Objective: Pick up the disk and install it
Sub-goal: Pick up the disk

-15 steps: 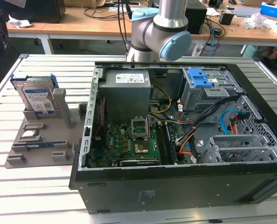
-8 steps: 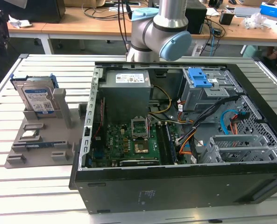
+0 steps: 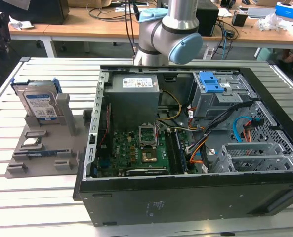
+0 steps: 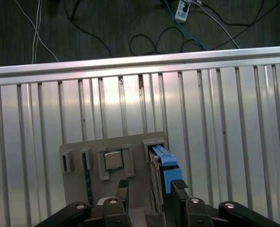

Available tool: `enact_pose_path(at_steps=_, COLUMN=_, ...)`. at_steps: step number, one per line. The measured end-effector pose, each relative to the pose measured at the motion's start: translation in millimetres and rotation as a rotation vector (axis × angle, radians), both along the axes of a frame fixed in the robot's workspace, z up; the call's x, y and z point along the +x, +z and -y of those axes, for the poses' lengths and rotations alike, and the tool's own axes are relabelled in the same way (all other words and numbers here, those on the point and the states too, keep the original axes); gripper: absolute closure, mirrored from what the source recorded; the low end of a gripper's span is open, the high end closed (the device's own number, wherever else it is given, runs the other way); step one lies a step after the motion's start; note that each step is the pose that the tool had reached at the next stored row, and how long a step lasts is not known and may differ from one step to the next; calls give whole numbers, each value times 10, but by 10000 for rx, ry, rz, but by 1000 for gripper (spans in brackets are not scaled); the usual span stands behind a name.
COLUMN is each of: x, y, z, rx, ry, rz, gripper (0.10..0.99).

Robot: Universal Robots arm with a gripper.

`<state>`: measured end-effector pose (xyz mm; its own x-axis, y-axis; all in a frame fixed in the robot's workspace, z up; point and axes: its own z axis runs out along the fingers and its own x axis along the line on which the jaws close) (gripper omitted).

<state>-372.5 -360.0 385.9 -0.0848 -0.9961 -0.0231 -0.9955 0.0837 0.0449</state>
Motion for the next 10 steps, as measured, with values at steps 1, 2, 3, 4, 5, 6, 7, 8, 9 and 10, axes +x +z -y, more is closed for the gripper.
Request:
enact_pose_path(at_steps=1, x=0, y=-7, z=0, rx=1, ry=-1, rz=0, gripper=604)
enact_pose_path(at_steps=2, x=0, y=-12, z=0, rx=1, ry=-1, rz=1, gripper=604)
enact_pose_path(at_steps=3, x=0, y=-19, z=0, rx=1, ry=-1, rz=0, gripper=604)
enact_pose_path(at_steps=4, x=0, y=-24, z=0, rx=1, ry=-1, rz=1, gripper=604)
enact_pose_path(at_steps=5, x=0, y=-28, z=0, rx=1, ry=0, rz=1, gripper=604)
enact_pose_path(at_steps=6, x=0, y=-34, z=0, rx=1, ry=-1, rz=1, gripper=604)
enact_pose_path(at_steps=7, x=0, y=-37, z=0, rx=1, ry=-1, rz=1, gripper=604)
enact_pose_path(at_steps=8, x=0, y=-42, z=0, rx=1, ry=0, rz=0, gripper=604)
enact_pose_path(at_steps=9, x=0, y=-46, z=0, rx=0, ry=0, rz=0, gripper=604)
enact_pose_path(at_steps=10, x=0, y=-49, z=0, rx=1, ry=0, rz=1, gripper=604)
